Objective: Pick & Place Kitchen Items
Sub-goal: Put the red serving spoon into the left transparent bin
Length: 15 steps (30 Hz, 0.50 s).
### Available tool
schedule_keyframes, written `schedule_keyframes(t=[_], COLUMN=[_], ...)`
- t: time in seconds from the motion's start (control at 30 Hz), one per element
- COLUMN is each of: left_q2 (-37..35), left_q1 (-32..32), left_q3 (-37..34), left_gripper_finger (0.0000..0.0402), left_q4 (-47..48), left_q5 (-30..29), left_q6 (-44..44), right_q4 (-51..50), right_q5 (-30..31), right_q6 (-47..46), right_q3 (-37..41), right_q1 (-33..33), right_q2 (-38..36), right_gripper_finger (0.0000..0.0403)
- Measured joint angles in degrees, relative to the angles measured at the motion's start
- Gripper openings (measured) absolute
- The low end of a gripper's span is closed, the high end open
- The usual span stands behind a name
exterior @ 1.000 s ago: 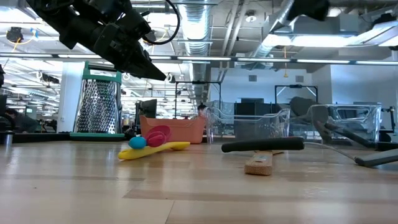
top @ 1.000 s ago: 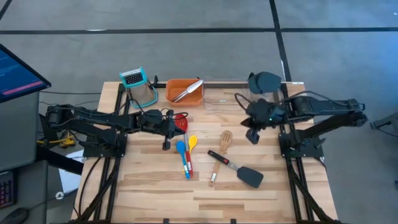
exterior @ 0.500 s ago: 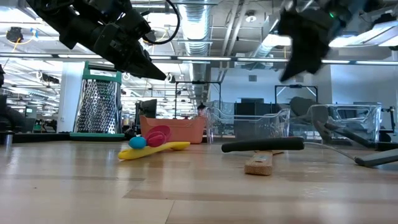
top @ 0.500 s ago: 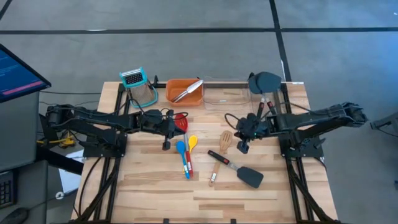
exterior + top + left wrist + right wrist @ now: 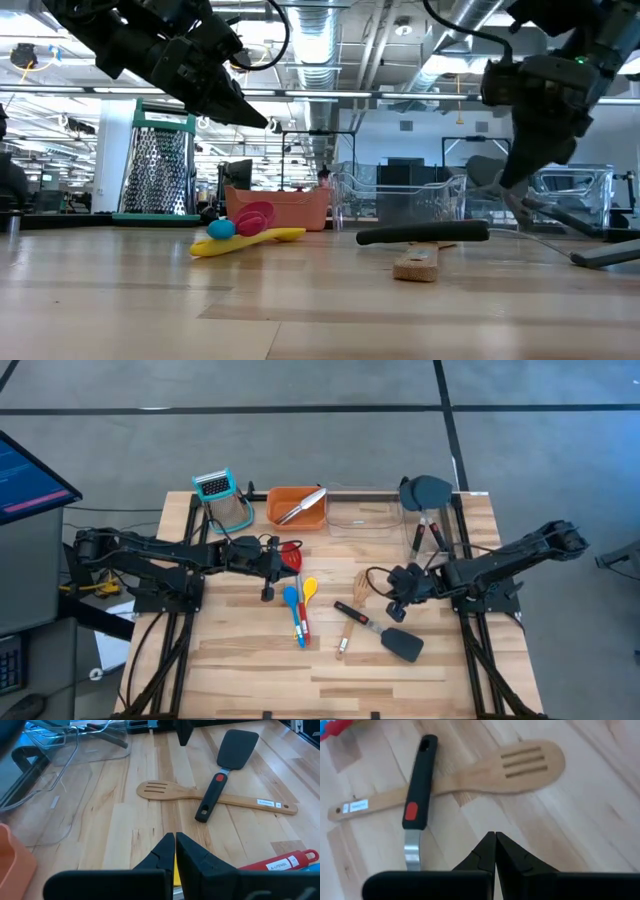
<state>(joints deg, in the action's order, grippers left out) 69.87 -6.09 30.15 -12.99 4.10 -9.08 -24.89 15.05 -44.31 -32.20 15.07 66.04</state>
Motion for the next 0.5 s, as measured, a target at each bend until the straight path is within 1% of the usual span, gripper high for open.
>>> schedule_keyframes(t=[0.17,0.23,0.33,0.43,0.5], left_q2=[0.0,0.0,0.0,0.0,0.0], left_q1=[0.0,0.0,0.0,0.1,0.3], left_q3=[0.0,0.0,0.0,0.0,0.0], left_gripper_finger=[0.0002,0.0002,0.0002,0.0002,0.0002], left_q4=[0.0,0.0,0.0,0.1,0.2], left_q5=[0.0,0.0,0.0,0.0,0.0], left_q6=[0.0,-0.1,-0.1,0.5,1.9], right_q4=[0.1,0.5,1.2,2.1,2.4], right_q5=[0.0,0.0,0.0,0.3,1.7], right_q6=[-4.0,-4.2,-3.1,0.3,2.4], right_q3=[0.4,0.4,0.4,0.4,0.4], right_q1=[0.0,-0.1,-0.1,-0.5,-0.6], right_q2=[0.0,0.0,0.0,0.0,0.0], right_gripper_finger=[0.0005,0.0005,0.0005,0.0003,0.0002])
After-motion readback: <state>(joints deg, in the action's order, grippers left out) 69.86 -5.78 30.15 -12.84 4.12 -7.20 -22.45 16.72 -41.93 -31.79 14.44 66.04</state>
